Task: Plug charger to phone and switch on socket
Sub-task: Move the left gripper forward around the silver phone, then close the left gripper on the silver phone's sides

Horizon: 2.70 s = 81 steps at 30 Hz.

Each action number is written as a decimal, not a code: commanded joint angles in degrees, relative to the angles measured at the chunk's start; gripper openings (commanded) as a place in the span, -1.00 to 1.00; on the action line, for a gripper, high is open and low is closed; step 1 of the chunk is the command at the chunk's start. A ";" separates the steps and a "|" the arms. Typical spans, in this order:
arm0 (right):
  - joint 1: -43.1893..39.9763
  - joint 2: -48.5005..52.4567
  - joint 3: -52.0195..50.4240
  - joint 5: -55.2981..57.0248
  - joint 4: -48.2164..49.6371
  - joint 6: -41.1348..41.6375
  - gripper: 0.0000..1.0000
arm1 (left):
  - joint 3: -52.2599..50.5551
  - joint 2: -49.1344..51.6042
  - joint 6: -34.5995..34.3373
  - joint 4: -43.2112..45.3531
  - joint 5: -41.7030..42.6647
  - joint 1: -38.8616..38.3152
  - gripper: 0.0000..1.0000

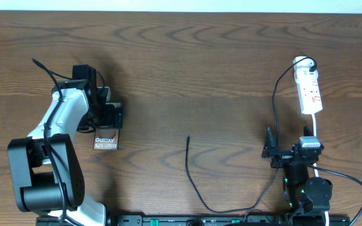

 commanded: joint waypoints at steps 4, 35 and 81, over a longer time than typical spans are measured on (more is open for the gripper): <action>-0.33 -0.09 -0.07 -0.22 -0.24 0.35 0.98 | -2.43 0.94 2.27 2.99 -1.14 -1.05 0.95; -0.33 -0.09 -0.07 -0.22 -0.24 0.35 0.99 | -4.04 1.07 2.89 7.30 -1.16 -1.38 0.96; -0.33 -0.09 -0.07 -0.22 -0.24 0.35 0.99 | -7.65 2.01 2.89 9.14 -1.44 -1.38 0.95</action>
